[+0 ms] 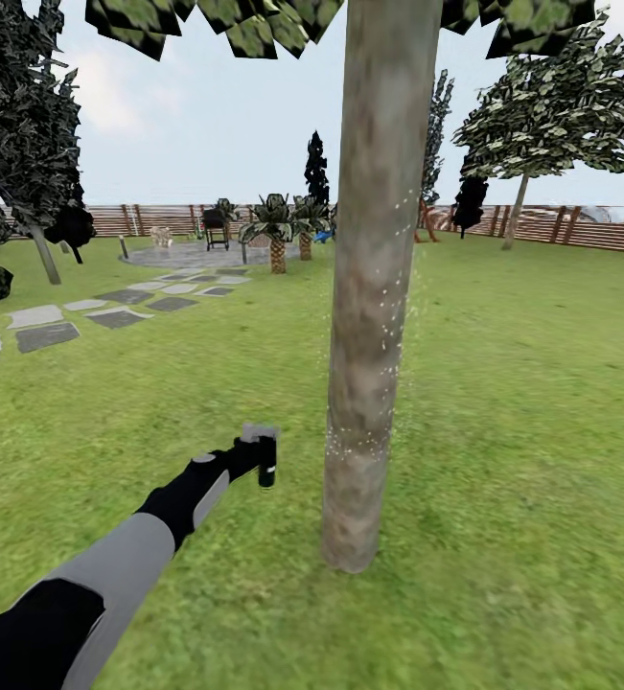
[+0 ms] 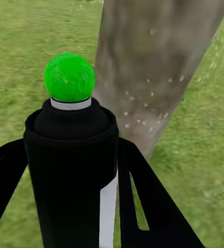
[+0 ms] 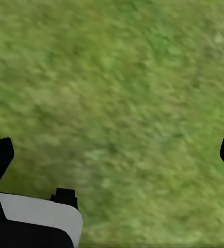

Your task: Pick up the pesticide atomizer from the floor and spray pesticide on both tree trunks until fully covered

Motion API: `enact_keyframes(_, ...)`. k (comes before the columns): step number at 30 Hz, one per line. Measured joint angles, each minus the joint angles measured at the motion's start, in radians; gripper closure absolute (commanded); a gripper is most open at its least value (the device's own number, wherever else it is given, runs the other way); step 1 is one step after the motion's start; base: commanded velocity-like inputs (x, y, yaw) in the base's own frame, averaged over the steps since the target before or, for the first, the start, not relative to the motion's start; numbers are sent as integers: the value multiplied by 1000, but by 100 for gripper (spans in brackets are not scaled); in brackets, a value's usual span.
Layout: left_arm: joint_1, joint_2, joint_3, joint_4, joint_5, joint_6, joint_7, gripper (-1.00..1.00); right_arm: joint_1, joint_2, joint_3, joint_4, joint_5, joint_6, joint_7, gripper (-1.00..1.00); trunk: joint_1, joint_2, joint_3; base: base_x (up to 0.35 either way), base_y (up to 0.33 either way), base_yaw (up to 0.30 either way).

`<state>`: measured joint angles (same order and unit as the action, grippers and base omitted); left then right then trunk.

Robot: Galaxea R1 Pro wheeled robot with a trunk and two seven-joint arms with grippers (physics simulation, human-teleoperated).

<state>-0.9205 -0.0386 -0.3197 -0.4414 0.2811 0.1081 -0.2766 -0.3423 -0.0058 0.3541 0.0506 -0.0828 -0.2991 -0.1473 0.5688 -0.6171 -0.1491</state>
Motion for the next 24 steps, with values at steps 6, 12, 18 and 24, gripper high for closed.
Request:
enact_keyframes(6,-1,-1,7,-147,0,118,89,100,0,0,0,0,0,0,0,-100,0,0,0,0,0,0)
enact_keyframes(12,-1,0,101,-243,-1,223,94,100,0,0,0,0,0,0,0,-100,0,0,0,0,0,0)
enact_keyframes(18,-2,0,111,-352,-1,287,95,100,0,0,0,0,0,0,0,-100,0,0,0,0,0,0)
enact_keyframes(24,-14,-2,143,-461,-1,460,96,100,0,1,0,0,0,0,0,-100,0,0,0,0,0,0)
